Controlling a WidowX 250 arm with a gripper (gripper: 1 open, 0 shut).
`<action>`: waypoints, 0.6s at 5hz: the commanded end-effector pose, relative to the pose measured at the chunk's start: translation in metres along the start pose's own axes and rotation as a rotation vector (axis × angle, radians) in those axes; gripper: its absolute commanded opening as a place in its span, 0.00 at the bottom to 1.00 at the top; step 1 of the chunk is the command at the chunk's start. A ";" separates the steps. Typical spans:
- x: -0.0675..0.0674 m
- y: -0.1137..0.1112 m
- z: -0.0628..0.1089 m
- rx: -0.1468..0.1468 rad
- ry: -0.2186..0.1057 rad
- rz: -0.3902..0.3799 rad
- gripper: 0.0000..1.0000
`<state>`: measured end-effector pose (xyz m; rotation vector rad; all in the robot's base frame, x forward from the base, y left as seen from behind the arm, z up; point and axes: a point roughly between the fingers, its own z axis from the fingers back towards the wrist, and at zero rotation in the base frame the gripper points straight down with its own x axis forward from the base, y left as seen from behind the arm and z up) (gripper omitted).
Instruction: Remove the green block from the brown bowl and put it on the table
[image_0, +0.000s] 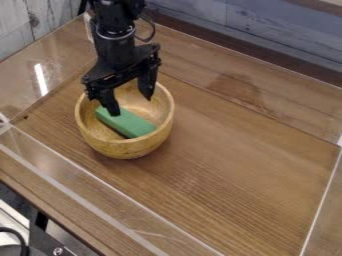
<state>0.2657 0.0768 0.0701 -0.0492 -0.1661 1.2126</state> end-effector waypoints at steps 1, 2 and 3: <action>0.008 -0.006 0.005 -0.015 -0.028 0.006 1.00; -0.008 -0.002 -0.007 0.001 -0.031 0.049 1.00; -0.021 0.001 -0.018 0.012 -0.034 0.095 1.00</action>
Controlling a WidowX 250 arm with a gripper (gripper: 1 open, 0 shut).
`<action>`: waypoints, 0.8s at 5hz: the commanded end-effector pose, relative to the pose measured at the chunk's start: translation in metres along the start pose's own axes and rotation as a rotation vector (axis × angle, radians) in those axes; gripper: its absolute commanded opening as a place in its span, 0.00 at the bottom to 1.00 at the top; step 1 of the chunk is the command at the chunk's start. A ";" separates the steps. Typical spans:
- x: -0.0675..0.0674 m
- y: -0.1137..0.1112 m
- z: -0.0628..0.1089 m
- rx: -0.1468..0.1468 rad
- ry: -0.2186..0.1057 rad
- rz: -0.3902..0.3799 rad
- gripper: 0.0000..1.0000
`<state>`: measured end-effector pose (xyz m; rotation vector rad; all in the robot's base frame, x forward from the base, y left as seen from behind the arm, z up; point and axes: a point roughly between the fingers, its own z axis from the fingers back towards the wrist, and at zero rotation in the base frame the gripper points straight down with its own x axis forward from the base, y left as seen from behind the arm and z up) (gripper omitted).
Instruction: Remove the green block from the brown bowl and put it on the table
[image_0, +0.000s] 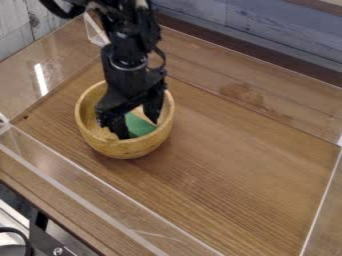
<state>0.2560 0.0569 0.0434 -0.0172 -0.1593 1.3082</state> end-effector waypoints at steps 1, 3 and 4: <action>0.004 -0.006 0.006 -0.012 -0.005 0.019 1.00; 0.006 -0.009 0.007 0.009 0.020 0.059 1.00; 0.021 -0.010 0.014 0.013 0.035 0.052 1.00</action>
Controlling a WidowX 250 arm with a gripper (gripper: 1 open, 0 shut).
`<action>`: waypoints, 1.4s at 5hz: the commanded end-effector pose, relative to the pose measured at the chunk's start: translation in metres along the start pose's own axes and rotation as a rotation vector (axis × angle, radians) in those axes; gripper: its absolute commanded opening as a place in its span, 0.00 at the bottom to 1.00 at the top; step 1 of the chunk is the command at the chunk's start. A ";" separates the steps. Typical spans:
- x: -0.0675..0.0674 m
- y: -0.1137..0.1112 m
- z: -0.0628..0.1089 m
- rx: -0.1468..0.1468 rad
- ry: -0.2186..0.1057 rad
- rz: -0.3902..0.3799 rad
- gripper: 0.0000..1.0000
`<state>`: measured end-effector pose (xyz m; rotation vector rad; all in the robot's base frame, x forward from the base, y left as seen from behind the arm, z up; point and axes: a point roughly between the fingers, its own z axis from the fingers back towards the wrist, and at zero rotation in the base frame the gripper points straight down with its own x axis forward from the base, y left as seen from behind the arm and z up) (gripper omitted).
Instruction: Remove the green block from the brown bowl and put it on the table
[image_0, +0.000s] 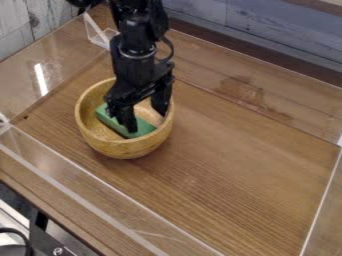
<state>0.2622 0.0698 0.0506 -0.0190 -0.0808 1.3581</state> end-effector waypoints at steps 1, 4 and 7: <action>0.022 -0.007 0.016 -0.032 -0.014 -0.006 1.00; 0.027 0.002 0.004 -0.010 0.018 -0.104 1.00; 0.037 0.000 -0.009 -0.001 0.043 -0.068 1.00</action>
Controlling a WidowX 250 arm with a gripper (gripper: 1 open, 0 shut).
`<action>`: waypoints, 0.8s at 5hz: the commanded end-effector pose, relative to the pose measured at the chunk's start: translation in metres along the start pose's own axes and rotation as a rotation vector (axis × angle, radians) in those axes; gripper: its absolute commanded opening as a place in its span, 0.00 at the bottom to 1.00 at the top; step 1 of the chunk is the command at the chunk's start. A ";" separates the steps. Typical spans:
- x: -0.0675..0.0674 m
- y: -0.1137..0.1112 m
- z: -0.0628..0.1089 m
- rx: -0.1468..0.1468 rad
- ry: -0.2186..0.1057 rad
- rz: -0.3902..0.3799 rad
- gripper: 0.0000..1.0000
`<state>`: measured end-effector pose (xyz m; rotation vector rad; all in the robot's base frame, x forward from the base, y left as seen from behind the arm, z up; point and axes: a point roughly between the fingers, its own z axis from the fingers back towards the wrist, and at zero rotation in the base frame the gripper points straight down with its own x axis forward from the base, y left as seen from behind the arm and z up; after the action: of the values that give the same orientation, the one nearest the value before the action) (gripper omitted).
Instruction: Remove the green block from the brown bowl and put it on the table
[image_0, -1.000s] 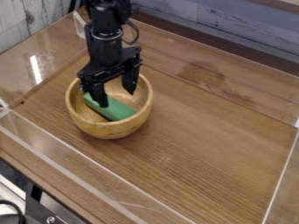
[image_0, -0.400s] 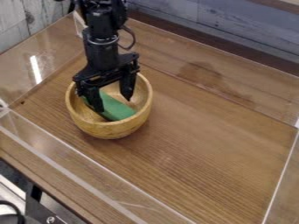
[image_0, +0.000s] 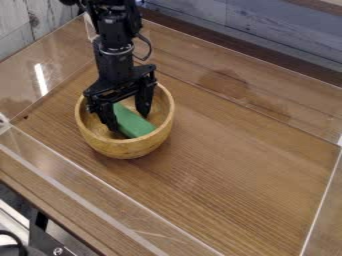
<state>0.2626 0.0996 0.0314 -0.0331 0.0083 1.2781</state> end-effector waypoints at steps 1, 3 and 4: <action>0.008 -0.012 0.007 -0.039 -0.026 0.003 1.00; 0.006 -0.017 -0.003 -0.037 -0.011 -0.013 0.00; 0.005 -0.015 -0.007 -0.033 -0.004 -0.024 0.00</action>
<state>0.2760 0.0993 0.0222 -0.0555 0.0014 1.2575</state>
